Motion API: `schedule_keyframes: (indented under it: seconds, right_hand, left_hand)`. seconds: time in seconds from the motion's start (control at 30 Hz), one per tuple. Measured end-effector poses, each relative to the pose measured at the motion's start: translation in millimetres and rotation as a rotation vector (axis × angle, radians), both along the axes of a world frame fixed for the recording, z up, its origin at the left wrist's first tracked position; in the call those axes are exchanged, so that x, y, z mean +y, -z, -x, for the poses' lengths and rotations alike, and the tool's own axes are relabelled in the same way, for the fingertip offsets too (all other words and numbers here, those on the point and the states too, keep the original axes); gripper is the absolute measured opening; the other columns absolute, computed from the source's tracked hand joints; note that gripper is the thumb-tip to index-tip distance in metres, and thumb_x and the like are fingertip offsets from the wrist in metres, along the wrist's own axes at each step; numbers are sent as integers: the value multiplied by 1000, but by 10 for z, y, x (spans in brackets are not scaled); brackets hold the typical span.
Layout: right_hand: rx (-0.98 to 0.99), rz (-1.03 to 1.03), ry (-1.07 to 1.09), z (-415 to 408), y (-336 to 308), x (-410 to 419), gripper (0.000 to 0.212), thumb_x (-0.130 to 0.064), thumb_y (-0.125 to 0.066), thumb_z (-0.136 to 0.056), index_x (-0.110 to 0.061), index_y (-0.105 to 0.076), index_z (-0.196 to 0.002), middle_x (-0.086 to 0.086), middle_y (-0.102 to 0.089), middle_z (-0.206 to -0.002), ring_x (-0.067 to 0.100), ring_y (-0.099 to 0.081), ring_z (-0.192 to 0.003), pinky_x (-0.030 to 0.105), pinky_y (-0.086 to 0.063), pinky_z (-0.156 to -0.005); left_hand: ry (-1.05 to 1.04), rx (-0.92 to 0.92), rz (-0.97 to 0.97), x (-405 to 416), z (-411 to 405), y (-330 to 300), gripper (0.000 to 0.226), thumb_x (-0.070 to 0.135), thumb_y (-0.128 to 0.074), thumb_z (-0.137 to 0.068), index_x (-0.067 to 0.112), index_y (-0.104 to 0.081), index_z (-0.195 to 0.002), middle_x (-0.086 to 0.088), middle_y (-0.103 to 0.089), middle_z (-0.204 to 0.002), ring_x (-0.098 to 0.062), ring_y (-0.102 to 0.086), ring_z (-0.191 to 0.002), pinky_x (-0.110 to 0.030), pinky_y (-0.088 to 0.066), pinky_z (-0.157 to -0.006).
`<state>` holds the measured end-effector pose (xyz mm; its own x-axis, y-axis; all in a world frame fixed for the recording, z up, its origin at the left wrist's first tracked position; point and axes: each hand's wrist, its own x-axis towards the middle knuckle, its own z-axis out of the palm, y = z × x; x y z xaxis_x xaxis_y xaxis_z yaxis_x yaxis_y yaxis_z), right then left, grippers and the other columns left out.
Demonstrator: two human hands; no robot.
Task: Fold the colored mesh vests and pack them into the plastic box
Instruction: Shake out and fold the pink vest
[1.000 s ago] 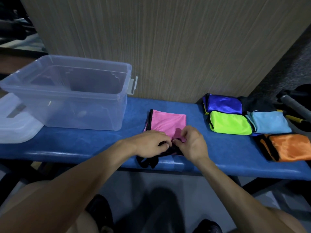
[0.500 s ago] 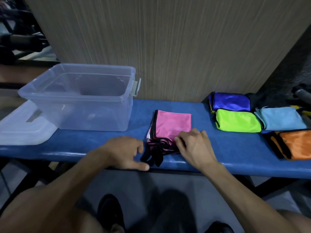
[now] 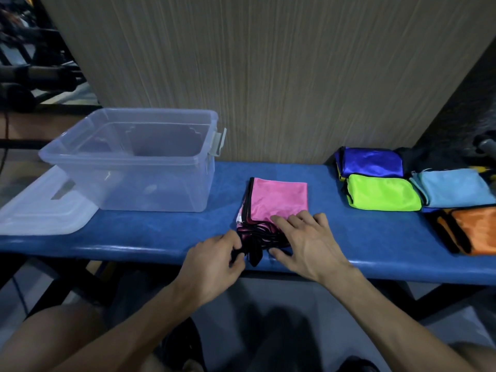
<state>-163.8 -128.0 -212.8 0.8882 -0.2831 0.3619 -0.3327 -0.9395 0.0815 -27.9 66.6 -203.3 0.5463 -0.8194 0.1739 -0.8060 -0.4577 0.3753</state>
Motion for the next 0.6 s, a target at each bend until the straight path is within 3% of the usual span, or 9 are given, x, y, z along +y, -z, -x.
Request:
schedule_keyframes:
  seconds: [0.17, 0.37, 0.47, 0.6]
  right_hand:
    - [-56, 15, 47, -43, 65, 100, 64, -70, -53, -78, -21, -66, -117, 0, -66, -91, 29, -56, -91, 45, -39, -78]
    - [-78, 27, 117, -78, 101, 168, 64, -75, -57, -74, -19, -67, -103, 0, -63, -87, 30, -54, -86, 46, -38, -74]
    - [-102, 41, 116, -85, 113, 168, 64, -77, -55, -75, -19, -67, -98, 0, -61, -84, 30, -53, -85, 45, -38, -73]
    - [-142, 31, 84, -77, 123, 154, 65, -80, -55, -77, -21, -68, -101, -1, -61, -85, 30, -54, -86, 45, -37, -73]
  left_hand:
    - [117, 153, 71, -45, 55, 37, 23, 43, -64, -81, 32, -53, -99, 19, -50, -80, 4, -47, -67, -31, -50, -70]
    - [58, 58, 25, -137, 181, 59, 37, 61, -69, -82, 36, -46, -98, 19, -49, -92, -5, -57, -88, -31, -46, -74]
    - [46, 28, 81, -158, 178, 96, 25, 50, -65, -90, 33, -52, -102, 16, -57, -98, -11, -62, -89, -35, -49, -73]
    - [93, -3, 157, -81, 81, 99, 10, 32, -62, -93, 30, -58, -102, 16, -54, -95, -12, -60, -85, -34, -50, -69]
